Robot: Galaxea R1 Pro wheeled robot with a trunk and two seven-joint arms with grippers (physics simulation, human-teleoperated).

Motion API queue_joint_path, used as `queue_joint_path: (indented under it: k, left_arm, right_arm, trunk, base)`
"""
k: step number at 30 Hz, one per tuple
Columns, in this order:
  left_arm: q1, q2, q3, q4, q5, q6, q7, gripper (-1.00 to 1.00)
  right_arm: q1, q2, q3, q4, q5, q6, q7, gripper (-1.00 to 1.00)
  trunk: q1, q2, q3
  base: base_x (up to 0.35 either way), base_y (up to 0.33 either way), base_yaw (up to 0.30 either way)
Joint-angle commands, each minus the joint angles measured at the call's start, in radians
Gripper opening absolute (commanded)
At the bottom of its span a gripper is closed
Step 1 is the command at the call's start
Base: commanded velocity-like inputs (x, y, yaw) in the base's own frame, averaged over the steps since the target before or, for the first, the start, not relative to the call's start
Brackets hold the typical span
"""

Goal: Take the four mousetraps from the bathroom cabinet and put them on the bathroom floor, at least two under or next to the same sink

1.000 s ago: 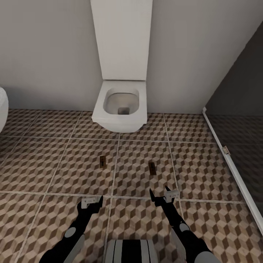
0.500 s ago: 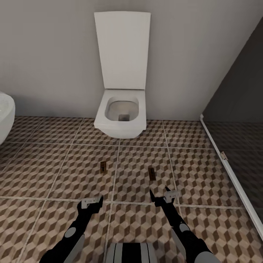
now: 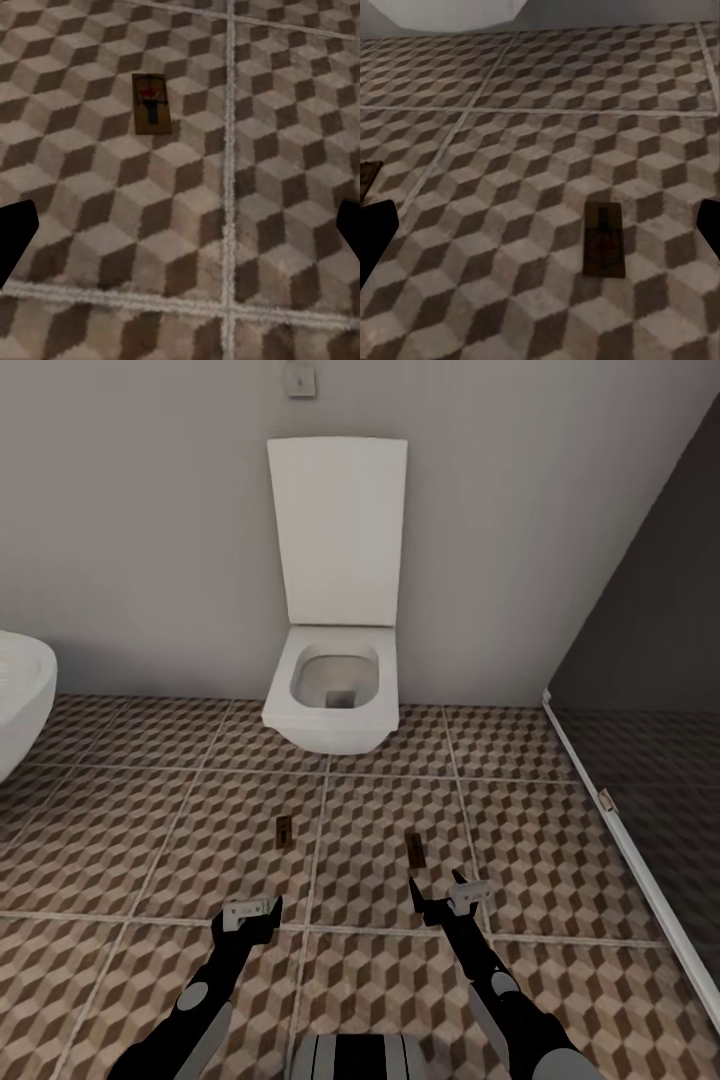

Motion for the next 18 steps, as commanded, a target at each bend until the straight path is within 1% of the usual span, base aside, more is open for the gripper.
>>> queue_joint_path:
  k: [1,18]
  left_arm:
    - [-0.001,0.002,-0.007,0.000,0.008,-0.005,0.009,1.00]
    - [-0.001,0.001,-0.007,0.001,0.008,-0.005,0.009,1.00]
  right_arm:
    - [0.000,0.000,0.000,0.001,-0.003,-0.003,0.004,1.00]
    - [0.000,0.000,0.000,0.001,-0.003,-0.003,0.004,1.00]
  trunk:
    - [-0.004,0.007,0.003]
    - [-0.069,0.126,0.056]
  base:
    - [0.000,0.000,0.000]
    - [0.000,0.000,0.000]
